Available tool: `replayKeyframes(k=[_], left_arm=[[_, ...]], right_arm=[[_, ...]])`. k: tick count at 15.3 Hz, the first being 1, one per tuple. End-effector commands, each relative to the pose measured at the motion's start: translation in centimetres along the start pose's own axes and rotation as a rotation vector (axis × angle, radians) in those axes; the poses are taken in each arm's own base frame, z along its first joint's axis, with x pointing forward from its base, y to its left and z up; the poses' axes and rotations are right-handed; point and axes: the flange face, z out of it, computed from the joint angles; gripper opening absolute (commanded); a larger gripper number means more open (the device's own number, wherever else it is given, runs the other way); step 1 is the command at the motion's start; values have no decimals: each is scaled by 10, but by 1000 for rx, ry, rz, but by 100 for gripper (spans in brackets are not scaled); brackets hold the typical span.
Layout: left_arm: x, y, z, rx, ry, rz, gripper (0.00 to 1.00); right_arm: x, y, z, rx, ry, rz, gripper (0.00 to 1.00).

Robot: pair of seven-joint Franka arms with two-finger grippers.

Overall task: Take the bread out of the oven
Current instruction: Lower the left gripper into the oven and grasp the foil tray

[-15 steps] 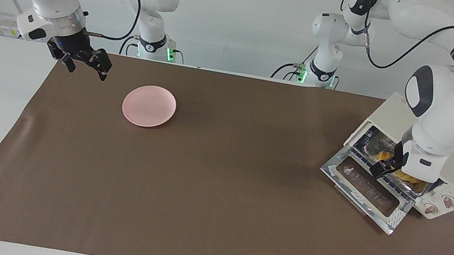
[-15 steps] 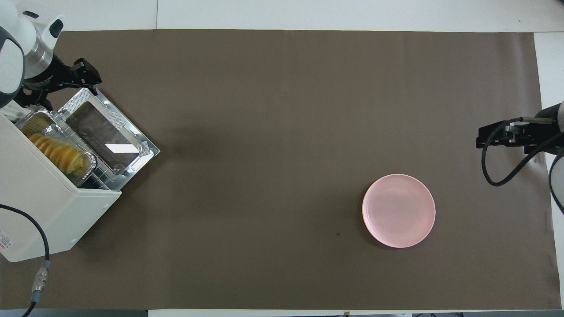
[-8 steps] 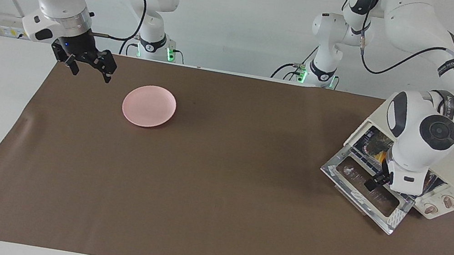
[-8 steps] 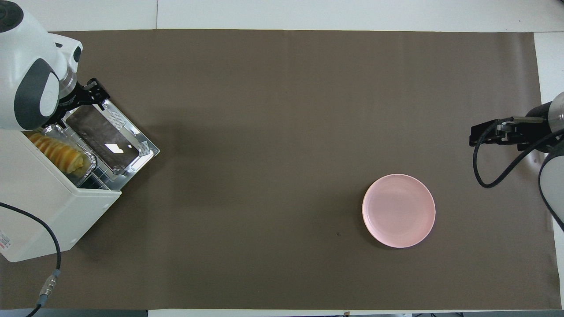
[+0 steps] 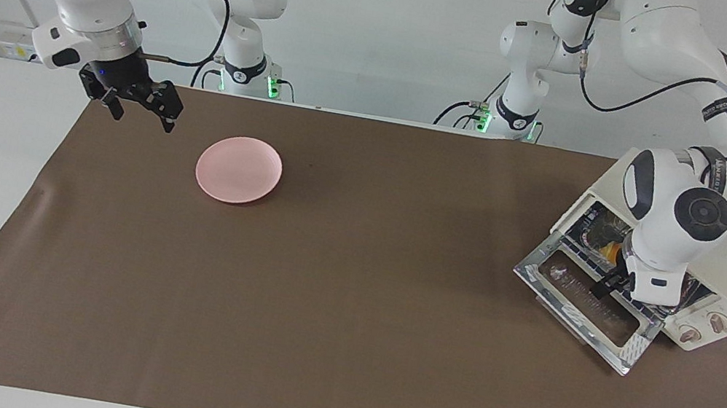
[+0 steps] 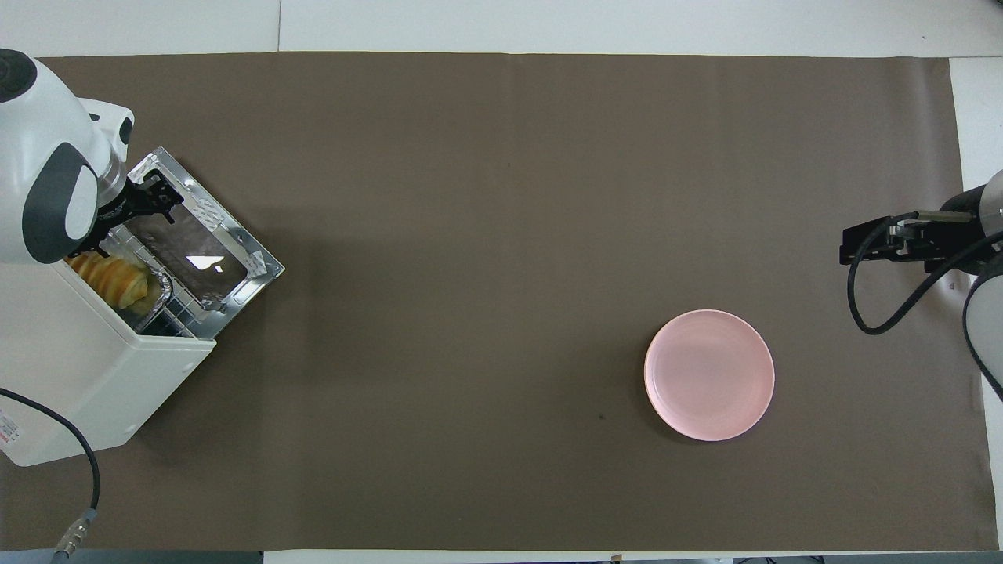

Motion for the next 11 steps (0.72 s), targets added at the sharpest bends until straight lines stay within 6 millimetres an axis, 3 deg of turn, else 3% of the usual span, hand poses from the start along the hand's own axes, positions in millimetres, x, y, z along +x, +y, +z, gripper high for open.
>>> replayKeyframes(k=[1, 7, 11], left_arm=[[-12, -1, 1, -1, 41, -6, 100], [-13, -3, 13, -11, 45, -6, 100], [-17, -5, 23, -17, 45, -3, 89]], right_arm=[[-5, 5, -1, 14, 2, -29, 100], [-5, 1, -1, 14, 3, -31, 100], [-4, 0, -1, 14, 5, -31, 100]])
